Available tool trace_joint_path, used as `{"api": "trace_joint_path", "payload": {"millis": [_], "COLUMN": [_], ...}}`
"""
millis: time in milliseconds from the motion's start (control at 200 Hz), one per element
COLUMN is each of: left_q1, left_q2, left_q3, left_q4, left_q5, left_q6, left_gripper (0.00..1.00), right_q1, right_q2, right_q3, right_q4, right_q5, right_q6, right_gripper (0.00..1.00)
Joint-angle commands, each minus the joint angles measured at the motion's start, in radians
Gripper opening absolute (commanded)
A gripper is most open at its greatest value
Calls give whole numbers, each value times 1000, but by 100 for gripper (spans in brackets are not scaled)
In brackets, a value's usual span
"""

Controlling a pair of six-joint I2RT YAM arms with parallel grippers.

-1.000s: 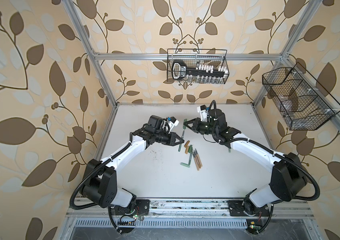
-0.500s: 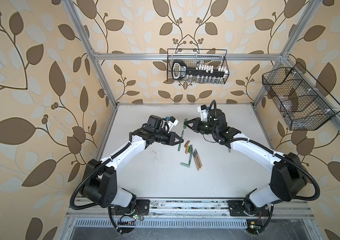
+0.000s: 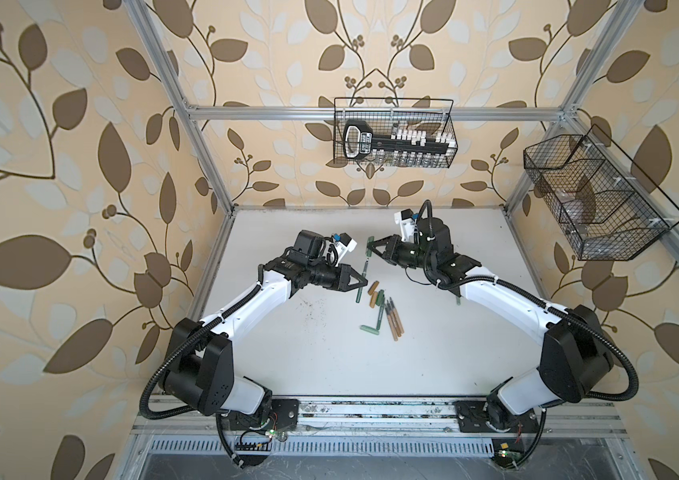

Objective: Insert the pens into the pen caps
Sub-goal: 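Lower the green cap onto the nib held upright by the left gripper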

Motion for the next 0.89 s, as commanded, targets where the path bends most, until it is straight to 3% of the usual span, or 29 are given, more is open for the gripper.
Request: {"api": "trace_joint_path", "payload": {"millis": [0,890], "left_q1": [9,34], "left_q2": [-11,-21], "left_q3": [35,22], "left_q4": [27,93], "left_q5": [39,-62], "left_q6": [5,-38], "left_gripper": [0,0], "right_q1": [7,49], "right_q2": [21,34], "right_q3": [6,6], "right_q4": [24,1], "right_q5": [7,-22], "right_q6": [-11,-49], "right_gripper": [3,3]}}
